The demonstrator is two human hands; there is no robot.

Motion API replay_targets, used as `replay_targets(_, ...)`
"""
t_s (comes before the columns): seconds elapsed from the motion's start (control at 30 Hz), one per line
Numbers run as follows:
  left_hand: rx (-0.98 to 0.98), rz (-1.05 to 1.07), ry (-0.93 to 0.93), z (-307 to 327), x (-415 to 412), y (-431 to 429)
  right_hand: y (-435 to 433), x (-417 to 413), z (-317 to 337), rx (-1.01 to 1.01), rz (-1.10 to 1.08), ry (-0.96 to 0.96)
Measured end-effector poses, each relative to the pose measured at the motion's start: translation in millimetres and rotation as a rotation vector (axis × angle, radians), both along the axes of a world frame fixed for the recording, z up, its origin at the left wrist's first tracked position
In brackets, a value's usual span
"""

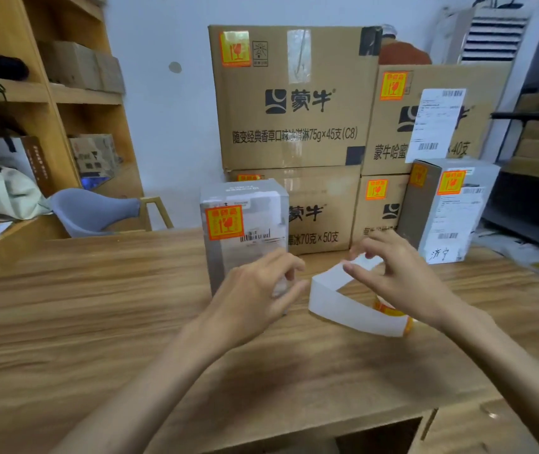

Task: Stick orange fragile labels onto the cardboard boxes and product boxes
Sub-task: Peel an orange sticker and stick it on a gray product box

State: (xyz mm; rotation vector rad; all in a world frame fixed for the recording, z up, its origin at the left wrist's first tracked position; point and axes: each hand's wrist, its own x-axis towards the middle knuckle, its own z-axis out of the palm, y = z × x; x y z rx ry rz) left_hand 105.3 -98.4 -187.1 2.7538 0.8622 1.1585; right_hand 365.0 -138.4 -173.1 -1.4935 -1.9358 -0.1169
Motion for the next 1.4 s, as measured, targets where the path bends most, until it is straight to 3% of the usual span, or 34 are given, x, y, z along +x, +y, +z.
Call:
replay_targets(0.23, -0.252, -0.108, 0.204, -39.3, 93.7, -5.5, -37.8, 57.1, -22.3, -0.138, -0.052, -0.045)
replay_targets(0.63, -0.367, -0.132, 0.085, -52.9, 146.5, -10.9, -41.0, 95.6, -60.8, -0.361, 0.006, 0.016)
replay_targets(1.0, -0.421, -0.08, 0.093, -48.0, 120.4, 8.0, -28.9, 78.1, -64.2, -0.209, -0.011, 0.081)
replay_targets(1.17, -0.403, -0.054, 0.104, -47.7, 108.8, 18.1, -30.9, 65.4, -62.1, -0.17, -0.112, -0.057)
replay_targets(1.4, -0.402, -0.041, 0.081, -51.8, 97.1, 22.7, -26.8, 52.1, -63.1, -0.136, -0.211, -0.086)
